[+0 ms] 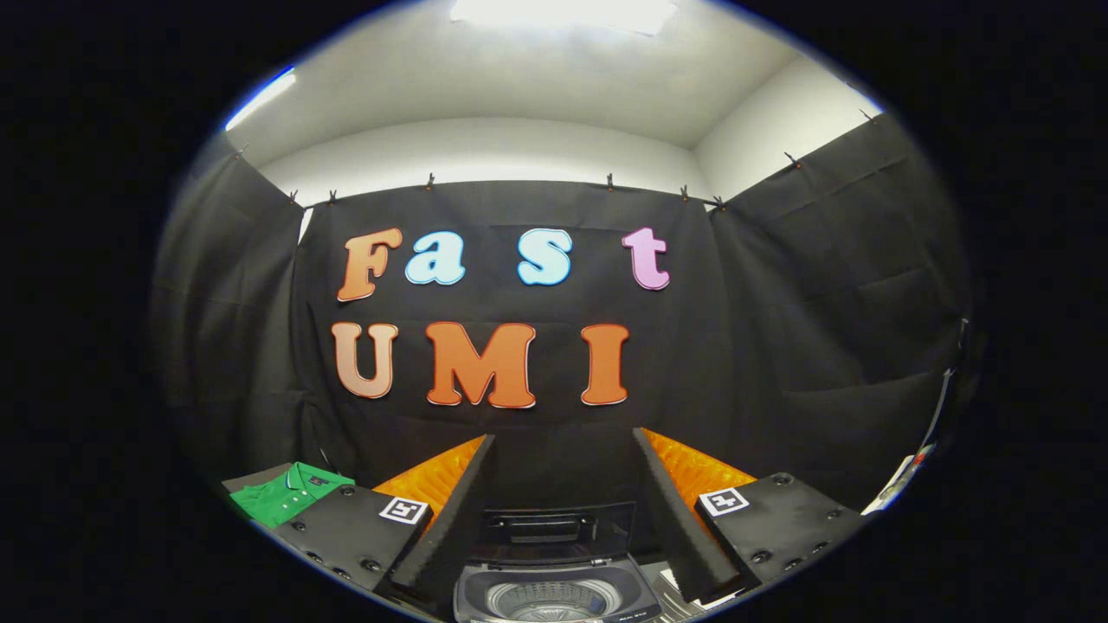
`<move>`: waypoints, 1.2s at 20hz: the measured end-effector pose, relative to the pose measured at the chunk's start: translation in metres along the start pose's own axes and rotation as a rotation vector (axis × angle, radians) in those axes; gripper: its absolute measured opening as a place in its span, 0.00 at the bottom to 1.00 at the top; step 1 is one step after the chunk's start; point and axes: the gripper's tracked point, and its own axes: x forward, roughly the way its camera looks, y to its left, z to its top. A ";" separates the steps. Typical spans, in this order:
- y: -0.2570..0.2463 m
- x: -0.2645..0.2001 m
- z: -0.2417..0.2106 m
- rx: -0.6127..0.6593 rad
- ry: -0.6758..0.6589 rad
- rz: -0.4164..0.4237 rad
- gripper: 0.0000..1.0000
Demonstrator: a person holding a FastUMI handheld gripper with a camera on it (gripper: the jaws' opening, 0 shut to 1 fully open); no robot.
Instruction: Put the clothes into the washing machine and then close the washing machine lid.
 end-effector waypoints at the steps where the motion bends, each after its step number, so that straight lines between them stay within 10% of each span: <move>1: 0.012 0.004 0.000 -0.003 -0.001 0.018 0.98; 24: 0.424 0.024 -0.135 0.119 0.329 0.638 0.98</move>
